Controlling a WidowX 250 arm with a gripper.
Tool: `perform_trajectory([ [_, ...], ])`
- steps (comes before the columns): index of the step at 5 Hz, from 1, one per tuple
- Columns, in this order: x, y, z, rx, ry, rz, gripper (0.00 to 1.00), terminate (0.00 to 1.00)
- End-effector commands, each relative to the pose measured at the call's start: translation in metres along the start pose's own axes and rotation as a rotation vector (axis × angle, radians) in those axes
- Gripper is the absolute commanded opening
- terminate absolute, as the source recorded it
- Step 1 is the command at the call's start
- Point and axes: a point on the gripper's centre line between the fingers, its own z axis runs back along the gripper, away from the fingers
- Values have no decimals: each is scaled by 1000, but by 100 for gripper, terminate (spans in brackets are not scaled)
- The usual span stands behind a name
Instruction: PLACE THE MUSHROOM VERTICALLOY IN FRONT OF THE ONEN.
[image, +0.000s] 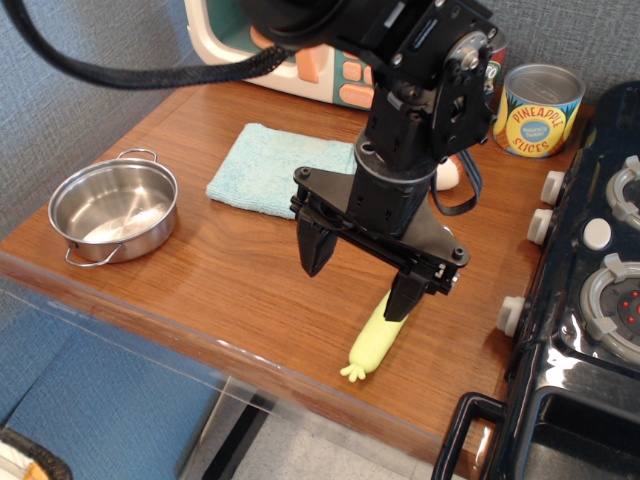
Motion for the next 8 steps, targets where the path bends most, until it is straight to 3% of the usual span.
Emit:
perform_trajectory([
  [1, 0, 0, 0, 0, 0, 0, 100, 0],
  [2, 3, 3, -2, -35, 17, 10, 100, 0],
  [3, 19, 10, 0, -106, 9, 14, 100, 0],
  [5, 85, 22, -8, -184, -20, 6, 100, 0],
  [7, 142, 26, -36, -165, -11, -55, 100, 0],
  [8, 153, 32, -46, -152, 7, -65, 100, 0],
])
